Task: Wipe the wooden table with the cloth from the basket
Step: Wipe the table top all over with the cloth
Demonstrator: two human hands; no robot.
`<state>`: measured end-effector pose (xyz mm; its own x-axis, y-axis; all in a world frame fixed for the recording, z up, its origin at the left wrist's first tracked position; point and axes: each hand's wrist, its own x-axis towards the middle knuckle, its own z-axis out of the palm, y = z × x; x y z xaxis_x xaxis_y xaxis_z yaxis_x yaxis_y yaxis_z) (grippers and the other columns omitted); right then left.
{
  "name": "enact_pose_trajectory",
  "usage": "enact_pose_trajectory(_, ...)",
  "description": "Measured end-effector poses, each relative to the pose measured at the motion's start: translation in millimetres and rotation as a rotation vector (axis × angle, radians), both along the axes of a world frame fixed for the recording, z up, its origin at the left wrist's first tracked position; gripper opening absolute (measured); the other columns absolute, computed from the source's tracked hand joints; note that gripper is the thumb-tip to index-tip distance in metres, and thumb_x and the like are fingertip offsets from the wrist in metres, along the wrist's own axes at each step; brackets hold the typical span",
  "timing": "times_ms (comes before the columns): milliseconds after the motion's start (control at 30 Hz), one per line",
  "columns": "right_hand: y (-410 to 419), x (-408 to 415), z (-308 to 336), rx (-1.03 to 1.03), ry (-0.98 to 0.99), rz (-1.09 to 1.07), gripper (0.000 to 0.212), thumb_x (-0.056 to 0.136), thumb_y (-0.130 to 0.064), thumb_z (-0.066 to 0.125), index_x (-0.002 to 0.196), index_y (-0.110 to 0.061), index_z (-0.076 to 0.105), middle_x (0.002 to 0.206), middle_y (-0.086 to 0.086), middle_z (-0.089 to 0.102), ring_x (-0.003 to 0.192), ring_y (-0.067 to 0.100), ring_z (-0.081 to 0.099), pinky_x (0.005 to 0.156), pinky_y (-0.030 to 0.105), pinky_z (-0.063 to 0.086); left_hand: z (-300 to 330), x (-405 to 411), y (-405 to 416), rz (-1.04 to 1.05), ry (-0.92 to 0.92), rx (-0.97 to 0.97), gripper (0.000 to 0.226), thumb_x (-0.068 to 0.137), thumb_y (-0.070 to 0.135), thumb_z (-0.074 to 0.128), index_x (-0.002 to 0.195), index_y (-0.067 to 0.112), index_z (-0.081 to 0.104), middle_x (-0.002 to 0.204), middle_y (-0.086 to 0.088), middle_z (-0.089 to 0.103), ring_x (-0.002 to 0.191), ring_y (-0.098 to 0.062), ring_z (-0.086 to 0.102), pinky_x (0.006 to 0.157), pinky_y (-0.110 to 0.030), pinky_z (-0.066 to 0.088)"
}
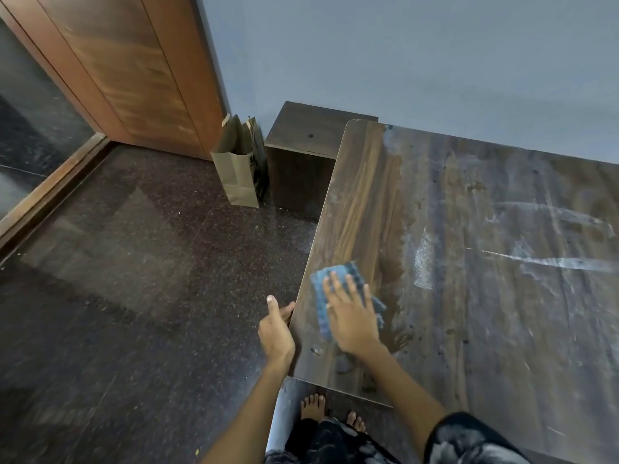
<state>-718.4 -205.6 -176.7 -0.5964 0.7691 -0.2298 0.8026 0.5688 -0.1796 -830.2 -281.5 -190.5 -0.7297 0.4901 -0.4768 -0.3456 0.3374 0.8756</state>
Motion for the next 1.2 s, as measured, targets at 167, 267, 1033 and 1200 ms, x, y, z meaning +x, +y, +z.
enact_pose_trajectory(167,-67,24,-11,0.023,-0.018,0.36,0.057,0.084,-0.037,0.035,0.14,-0.026,0.039,0.145,-0.008,0.041,0.135,0.015,0.032,0.107,0.043,0.019,4,-4,-2,0.022,-0.11,0.011,0.076,0.093,0.058,0.019,0.086,0.004,0.072,0.09,-0.01,0.071,0.087,-0.019,0.064,0.085,-0.029,0.045)
enact_pose_trajectory(267,-55,57,-12,0.064,-0.051,0.431,0.055,0.085,-0.035,0.035,0.14,-0.027,0.035,0.144,-0.01,0.042,0.133,0.013,0.039,0.102,0.044,0.022,8,-3,-1,0.034,-0.127,0.036,0.074,0.095,0.054,0.018,0.091,0.001,0.069,0.096,-0.01,0.068,0.091,-0.017,0.061,0.087,-0.025,0.041)
enact_pose_trajectory(1033,-9,73,5,-0.045,-0.037,0.241,0.054,0.094,-0.038,0.006,0.147,-0.029,0.005,0.154,-0.014,0.007,0.143,0.014,0.005,0.115,0.049,0.014,17,20,-15,0.061,0.131,-0.175,0.068,0.093,0.059,0.02,0.089,0.017,0.074,0.106,-0.007,0.069,0.103,-0.024,0.06,0.096,-0.038,0.038)
enact_pose_trajectory(1200,-10,8,9,-0.068,0.046,0.144,0.054,0.1,-0.026,0.022,0.149,-0.026,0.001,0.158,-0.007,-0.004,0.145,0.02,-0.008,0.113,0.045,-0.01,30,36,-13,0.045,0.262,-0.247,0.06,0.097,0.048,0.025,0.1,0.008,0.07,0.106,-0.016,0.067,0.102,-0.031,0.057,0.083,-0.035,0.037)
